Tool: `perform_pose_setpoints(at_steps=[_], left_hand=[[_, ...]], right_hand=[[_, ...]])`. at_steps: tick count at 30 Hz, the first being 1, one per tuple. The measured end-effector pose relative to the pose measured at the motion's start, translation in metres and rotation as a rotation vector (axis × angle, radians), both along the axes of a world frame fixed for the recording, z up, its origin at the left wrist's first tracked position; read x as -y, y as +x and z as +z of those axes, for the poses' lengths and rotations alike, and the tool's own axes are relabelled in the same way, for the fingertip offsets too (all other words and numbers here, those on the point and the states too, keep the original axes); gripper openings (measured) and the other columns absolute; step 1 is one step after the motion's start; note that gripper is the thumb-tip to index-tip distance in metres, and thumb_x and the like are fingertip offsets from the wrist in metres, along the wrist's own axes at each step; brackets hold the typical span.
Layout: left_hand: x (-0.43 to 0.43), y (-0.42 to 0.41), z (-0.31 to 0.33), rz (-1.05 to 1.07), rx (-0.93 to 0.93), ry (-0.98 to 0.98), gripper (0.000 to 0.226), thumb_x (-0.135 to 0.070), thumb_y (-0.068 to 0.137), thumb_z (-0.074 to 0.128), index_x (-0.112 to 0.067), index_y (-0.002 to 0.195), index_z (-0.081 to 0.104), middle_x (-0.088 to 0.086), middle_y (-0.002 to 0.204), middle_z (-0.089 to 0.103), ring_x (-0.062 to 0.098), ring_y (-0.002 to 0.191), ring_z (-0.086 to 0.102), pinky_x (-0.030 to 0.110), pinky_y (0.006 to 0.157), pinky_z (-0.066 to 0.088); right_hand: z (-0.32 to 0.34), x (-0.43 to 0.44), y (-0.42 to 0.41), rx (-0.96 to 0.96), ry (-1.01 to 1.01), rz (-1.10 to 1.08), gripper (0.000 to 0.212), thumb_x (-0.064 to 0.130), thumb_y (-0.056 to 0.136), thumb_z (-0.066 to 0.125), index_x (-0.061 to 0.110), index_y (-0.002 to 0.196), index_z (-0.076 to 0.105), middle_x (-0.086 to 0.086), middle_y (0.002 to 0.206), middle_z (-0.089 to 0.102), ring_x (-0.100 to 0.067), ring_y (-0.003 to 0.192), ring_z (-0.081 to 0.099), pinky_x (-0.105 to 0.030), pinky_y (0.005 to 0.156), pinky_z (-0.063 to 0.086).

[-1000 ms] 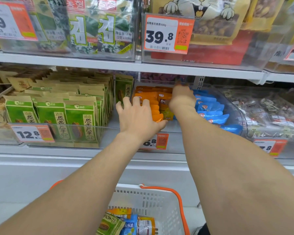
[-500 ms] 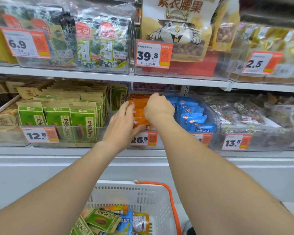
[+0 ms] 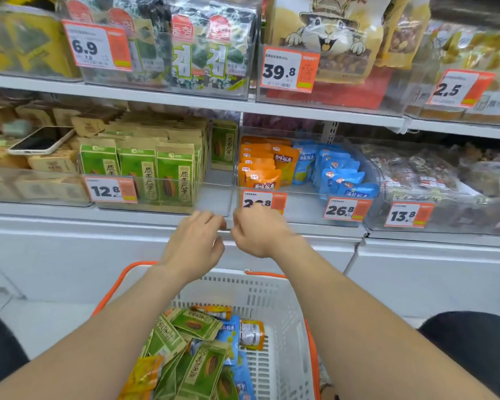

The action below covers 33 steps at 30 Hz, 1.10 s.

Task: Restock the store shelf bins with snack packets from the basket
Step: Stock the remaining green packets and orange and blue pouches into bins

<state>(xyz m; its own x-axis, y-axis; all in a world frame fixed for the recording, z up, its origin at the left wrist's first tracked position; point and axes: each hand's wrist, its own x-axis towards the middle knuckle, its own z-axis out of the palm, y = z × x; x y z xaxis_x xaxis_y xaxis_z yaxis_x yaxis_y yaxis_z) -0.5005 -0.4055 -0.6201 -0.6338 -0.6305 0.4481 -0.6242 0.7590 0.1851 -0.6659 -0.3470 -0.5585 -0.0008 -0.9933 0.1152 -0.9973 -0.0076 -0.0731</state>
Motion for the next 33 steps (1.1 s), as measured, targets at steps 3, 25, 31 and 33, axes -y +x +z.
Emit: perform_pose_setpoints(at_steps=[3, 25, 31, 33], left_hand=[[-0.013, 0.016, -0.024, 0.034, 0.123, 0.215, 0.022, -0.022, 0.094, 0.061, -0.021, 0.115, 0.066, -0.001, 0.111, 0.066, 0.027, 0.104, 0.062, 0.041, 0.084, 0.052], [-0.041, 0.072, -0.149, 0.108, 1.145, 0.913, 0.096, -0.024, 0.073, 0.096, -0.018, 0.153, 0.045, 0.007, 0.15, 0.049, 0.031, 0.133, 0.054, 0.04, 0.103, 0.052], [-0.035, 0.079, -0.16, 0.121, 1.029, 0.936, 0.076, -0.016, 0.081, 0.089, -0.019, 0.147, 0.051, 0.005, 0.14, 0.056, 0.028, 0.121, 0.06, 0.037, 0.096, 0.056], [-0.033, 0.081, -0.162, 0.12, 0.989, 0.94, 0.066, -0.014, 0.085, 0.084, -0.02, 0.143, 0.053, 0.004, 0.136, 0.057, 0.026, 0.113, 0.061, 0.033, 0.085, 0.054]], right_hand=[[-0.038, -0.01, 0.014, 0.01, 0.145, 0.006, 0.019, 0.033, 0.096, 0.05, 0.017, 0.097, 0.061, -0.013, 0.098, 0.063, -0.035, 0.083, 0.057, -0.035, 0.066, 0.041], [-0.232, -0.074, 0.072, -0.207, 0.681, 0.261, 0.062, 0.001, 0.09, 0.07, 0.015, 0.145, 0.046, -0.018, 0.142, 0.047, -0.039, 0.126, 0.052, -0.05, 0.092, 0.048], [-0.26, -0.069, 0.105, -0.309, 0.774, 0.429, 0.07, 0.01, 0.104, 0.054, 0.03, 0.162, 0.021, -0.012, 0.167, 0.02, -0.039, 0.136, 0.047, -0.05, 0.096, 0.048], [-0.267, -0.069, 0.109, -0.338, 0.786, 0.435, 0.073, 0.012, 0.104, 0.055, 0.033, 0.162, 0.017, -0.012, 0.165, 0.02, -0.041, 0.128, 0.053, -0.046, 0.085, 0.05]])
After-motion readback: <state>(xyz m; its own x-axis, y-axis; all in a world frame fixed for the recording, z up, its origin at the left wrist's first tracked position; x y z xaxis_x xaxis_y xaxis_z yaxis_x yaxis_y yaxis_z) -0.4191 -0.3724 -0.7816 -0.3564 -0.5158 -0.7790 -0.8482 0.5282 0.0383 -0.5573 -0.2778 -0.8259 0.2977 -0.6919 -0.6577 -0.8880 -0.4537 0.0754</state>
